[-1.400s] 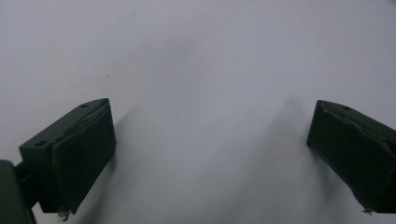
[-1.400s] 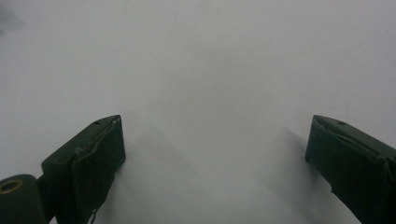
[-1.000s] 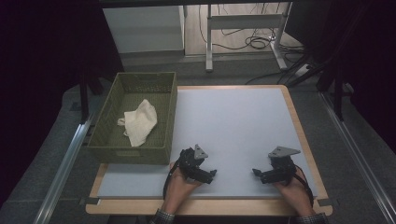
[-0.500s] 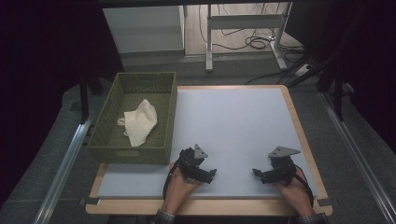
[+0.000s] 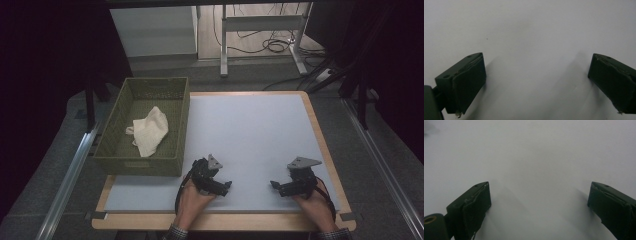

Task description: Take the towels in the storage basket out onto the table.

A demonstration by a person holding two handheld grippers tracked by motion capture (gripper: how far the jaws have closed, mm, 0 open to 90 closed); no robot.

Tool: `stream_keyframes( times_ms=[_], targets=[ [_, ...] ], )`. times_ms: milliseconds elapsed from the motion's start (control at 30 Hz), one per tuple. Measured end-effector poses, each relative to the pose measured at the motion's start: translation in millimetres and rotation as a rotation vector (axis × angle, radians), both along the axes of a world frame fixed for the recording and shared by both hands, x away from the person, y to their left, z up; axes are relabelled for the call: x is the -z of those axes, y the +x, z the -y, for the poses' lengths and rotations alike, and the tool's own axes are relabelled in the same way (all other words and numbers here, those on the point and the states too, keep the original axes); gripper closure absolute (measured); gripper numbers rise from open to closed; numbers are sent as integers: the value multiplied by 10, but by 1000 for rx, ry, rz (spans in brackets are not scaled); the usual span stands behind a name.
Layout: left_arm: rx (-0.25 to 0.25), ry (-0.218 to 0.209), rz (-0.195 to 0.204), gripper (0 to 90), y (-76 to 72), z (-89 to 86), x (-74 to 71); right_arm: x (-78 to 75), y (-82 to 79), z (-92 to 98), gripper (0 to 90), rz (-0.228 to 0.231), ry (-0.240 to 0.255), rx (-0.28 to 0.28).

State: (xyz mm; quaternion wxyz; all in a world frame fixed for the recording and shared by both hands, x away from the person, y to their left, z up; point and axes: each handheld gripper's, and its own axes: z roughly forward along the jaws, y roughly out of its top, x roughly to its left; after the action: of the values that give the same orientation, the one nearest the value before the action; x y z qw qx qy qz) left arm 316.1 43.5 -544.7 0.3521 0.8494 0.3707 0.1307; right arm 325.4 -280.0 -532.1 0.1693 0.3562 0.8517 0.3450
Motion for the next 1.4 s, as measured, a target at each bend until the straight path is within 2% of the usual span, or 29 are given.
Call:
stream_keyframes(
  times_ms=[133, 200, 367, 400, 467, 633, 900, 1000, 1400],
  targets=[
    [7, -2, -10, 16, 9, 6, -14, 0, 0, 0, 49, 0, 0, 0],
    [20, -17, -16, 20, 14, 12, -39, 0, 0, 0, 49, 0, 0, 0],
    [36, -22, -6, 23, 19, 26, -109, 0, 0, 1, 49, 0, 0, 0],
    [43, -3, 3, 23, 25, 33, -138, 0, 0, 1, 49, 0, 0, 0],
    [48, 4, 11, 25, 25, 35, -162, 0, 0, 1, 49, 0, 0, 0],
    [54, -1, 8, 26, 27, 32, -201, 0, 0, 1, 49, 0, 0, 0],
    [73, 19, 22, 26, 49, 58, -325, 0, 0, 1, 49, 0, 1, 0],
    [92, 3, 17, 26, 81, 68, -390, 0, 0, 1, 49, 1, 0, 0],
    [109, 2, 12, 26, 220, 108, -549, 0, 0, 1, 49, 1, 0, 0]
  ],
)
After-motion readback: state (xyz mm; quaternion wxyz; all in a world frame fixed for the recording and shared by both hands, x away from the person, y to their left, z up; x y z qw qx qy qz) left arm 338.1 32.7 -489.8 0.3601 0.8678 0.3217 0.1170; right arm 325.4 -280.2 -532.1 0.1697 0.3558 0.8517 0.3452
